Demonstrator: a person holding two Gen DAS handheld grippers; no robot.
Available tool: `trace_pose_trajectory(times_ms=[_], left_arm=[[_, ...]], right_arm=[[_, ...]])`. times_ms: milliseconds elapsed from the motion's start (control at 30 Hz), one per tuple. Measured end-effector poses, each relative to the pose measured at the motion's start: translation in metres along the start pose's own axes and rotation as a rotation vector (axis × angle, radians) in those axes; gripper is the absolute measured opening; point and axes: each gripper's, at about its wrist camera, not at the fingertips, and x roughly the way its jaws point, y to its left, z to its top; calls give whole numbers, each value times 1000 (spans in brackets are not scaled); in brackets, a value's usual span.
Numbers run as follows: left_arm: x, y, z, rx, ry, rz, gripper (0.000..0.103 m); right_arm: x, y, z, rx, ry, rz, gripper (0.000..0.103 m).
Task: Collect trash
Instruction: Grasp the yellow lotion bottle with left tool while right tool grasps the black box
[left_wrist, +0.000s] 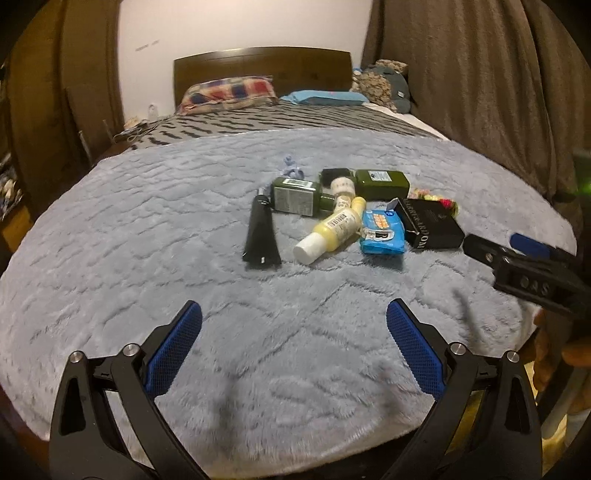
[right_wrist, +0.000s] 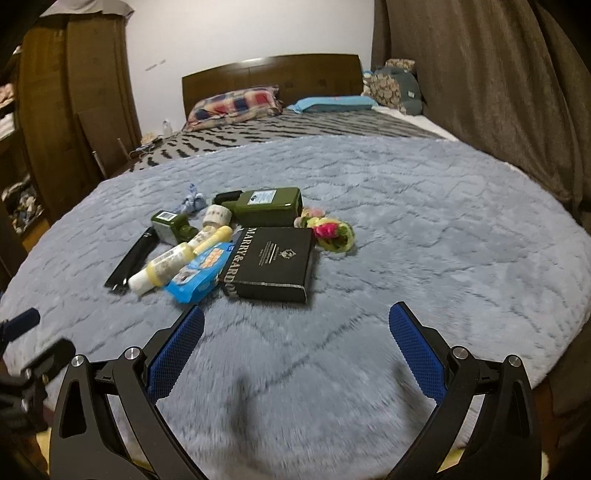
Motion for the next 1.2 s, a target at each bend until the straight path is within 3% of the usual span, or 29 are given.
trace_pose_trajectory(times_ms=[333, 500, 633, 800, 1100, 1200], left_arm=[[42, 0, 6, 10, 50, -30, 77], [54, 1, 16, 16, 32, -91, 72], [68, -3, 26, 42, 34, -94, 66], [90, -11, 37, 80, 66, -85, 65], [126, -21, 48, 92, 137, -90, 63], [130, -21, 51, 86, 144, -112, 57]], right_arm=[[46, 16, 10, 0, 43, -32, 100], [63, 15, 13, 11, 64, -52, 100], [62, 5, 16, 34, 48, -81, 100], [63, -11, 16, 68, 60, -88, 100], [78, -7, 26, 67, 91, -63, 100], [84, -8, 30, 70, 97, -67, 100]])
